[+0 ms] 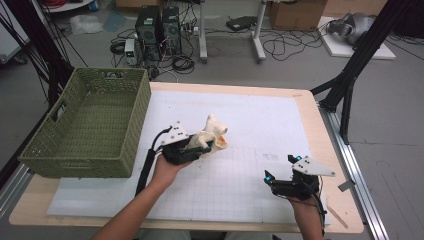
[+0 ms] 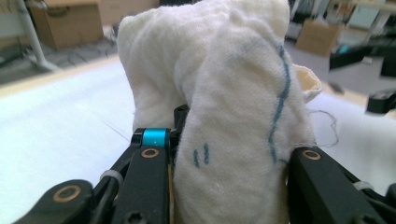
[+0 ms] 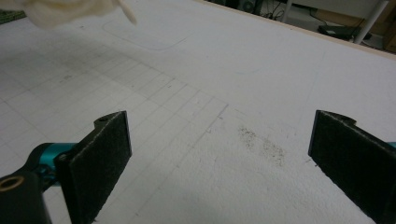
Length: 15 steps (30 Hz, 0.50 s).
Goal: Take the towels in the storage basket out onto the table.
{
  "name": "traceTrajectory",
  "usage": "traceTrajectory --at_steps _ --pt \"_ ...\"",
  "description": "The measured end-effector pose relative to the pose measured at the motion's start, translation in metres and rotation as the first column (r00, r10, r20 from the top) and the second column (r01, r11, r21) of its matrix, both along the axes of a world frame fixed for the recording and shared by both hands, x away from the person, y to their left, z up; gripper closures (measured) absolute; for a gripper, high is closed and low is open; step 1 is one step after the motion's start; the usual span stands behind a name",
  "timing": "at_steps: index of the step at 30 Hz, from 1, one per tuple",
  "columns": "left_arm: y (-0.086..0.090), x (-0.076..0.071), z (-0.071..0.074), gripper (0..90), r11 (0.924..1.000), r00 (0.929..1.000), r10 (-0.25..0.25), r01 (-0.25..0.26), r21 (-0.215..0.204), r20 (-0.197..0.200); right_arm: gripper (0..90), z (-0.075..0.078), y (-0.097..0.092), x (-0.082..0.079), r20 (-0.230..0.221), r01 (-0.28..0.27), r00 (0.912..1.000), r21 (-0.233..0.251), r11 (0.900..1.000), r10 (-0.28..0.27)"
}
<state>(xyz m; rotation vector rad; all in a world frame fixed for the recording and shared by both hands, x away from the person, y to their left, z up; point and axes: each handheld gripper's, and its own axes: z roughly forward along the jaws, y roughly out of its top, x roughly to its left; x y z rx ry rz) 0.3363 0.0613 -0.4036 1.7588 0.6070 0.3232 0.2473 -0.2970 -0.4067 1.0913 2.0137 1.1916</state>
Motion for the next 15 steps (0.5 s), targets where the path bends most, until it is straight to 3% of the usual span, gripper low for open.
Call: traceTrajectory --at_steps 4,7,12,13,15 --pt "-0.021 0.005 -0.017 64.3 0.9980 0.9993 -0.015 0.017 0.061 -0.034 5.1 -0.001 -0.001 0.001 0.002 0.003 1.0000 -0.003 1.0000 -0.003" --pt "-0.035 0.011 -0.033 61.6 0.9937 0.9972 0.009 -0.001 0.112 -0.074 5.1 -0.001 -0.002 0.001 -0.005 0.008 1.0000 0.002 1.0000 -0.008" --pt "-0.043 0.012 -0.042 39.6 0.9900 0.9913 0.025 -0.007 0.141 -0.129 5.1 -0.002 -0.002 0.001 -0.007 0.004 1.0000 -0.006 1.0000 -0.004" --pt "-0.043 0.012 -0.042 33.9 0.9900 0.9913 0.025 -0.007 0.141 -0.129 5.1 -0.002 -0.002 0.001 -0.007 0.004 1.0000 -0.006 1.0000 -0.004" --pt "-0.037 0.008 -0.035 25.2 0.9835 0.9922 0.022 0.000 0.181 -0.123 5.1 -0.003 -0.002 0.001 -0.009 0.005 1.0000 -0.009 1.0000 -0.005"
